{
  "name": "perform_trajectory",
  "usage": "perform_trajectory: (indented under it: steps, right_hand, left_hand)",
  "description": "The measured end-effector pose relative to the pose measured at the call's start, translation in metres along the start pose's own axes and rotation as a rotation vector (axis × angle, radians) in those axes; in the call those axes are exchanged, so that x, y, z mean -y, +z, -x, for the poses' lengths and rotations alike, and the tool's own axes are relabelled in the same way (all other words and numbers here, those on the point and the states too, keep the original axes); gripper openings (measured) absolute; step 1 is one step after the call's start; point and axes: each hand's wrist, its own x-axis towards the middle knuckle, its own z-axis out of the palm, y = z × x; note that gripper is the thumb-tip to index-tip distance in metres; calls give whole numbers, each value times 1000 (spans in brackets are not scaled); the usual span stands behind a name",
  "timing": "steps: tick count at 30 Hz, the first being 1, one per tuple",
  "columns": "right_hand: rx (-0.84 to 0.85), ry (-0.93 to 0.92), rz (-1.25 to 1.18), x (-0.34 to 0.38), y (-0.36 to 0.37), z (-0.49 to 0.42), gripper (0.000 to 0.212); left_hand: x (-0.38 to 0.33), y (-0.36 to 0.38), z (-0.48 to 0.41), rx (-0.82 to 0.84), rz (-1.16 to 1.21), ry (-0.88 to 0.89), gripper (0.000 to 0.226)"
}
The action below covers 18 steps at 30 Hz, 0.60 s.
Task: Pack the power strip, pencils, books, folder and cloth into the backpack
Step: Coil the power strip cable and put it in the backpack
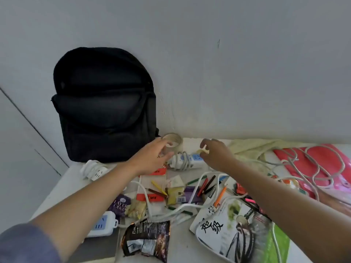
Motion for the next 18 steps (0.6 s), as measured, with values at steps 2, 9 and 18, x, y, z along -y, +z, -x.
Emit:
perform_trajectory:
  steps: [2, 9, 18]
  right_hand:
    - [44, 42, 73, -5, 5, 1, 40]
    - [163, 24, 304, -23, 23, -1, 46]
    - [261, 24, 100, -40, 19, -27, 43]
  left_hand:
    - [-3, 12, -9, 63, -15, -19, 54]
    - [5, 53, -35, 256, -153, -99, 91]
    - [-3, 77, -57, 195, -317, -97, 73]
